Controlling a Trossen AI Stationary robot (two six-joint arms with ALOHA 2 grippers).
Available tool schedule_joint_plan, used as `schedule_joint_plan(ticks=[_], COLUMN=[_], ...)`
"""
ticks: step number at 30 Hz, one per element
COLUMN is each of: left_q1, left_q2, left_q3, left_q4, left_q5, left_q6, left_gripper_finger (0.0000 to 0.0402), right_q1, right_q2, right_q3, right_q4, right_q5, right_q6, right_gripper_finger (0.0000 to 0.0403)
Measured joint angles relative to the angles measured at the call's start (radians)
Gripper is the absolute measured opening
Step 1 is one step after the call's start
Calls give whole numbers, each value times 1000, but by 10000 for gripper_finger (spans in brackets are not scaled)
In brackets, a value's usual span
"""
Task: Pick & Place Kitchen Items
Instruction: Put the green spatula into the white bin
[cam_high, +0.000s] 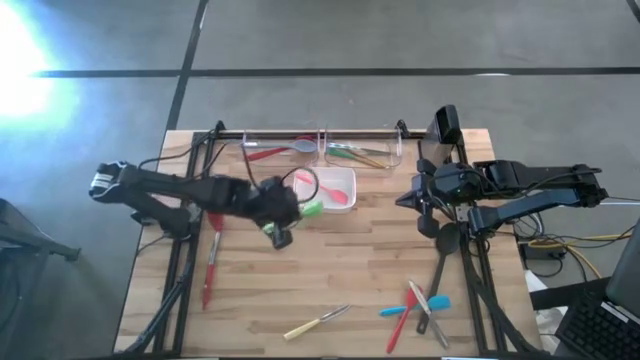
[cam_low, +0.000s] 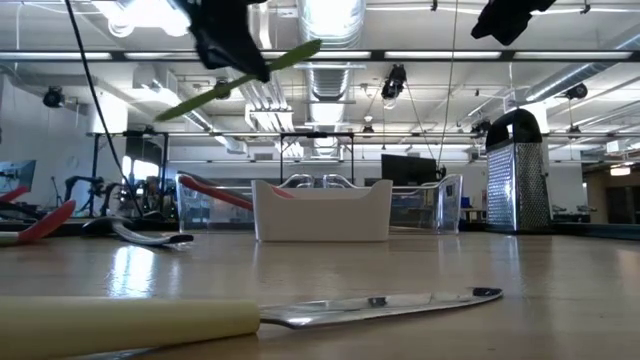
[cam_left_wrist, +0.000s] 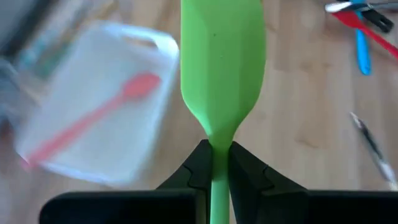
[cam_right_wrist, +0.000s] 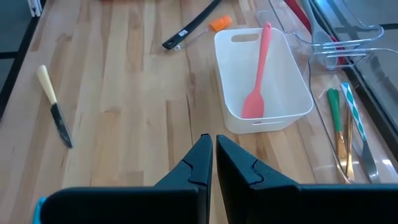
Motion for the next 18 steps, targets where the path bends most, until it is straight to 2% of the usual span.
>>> schedule_joint_plan(ticks=[8,12,14,18], left_q1=[120,165,182,206], left_q2=[174,288,348,460], left_q3=[223,370,447,566], left_q4=[-6,-118,-203,-339], left_q5=[1,-13,-65,-252], left_q6=[357,468,523,659], left_gripper_finger=[31,31,31,31], right_q1=[0,0,0,0], right_q2=[0,0,0,0], right_q3=[0,0,0,0], right_q4=[11,9,9,8], right_q5=[2,1,1,1], right_q6=[0,0,0,-3], right_gripper_finger=[18,18,18,18])
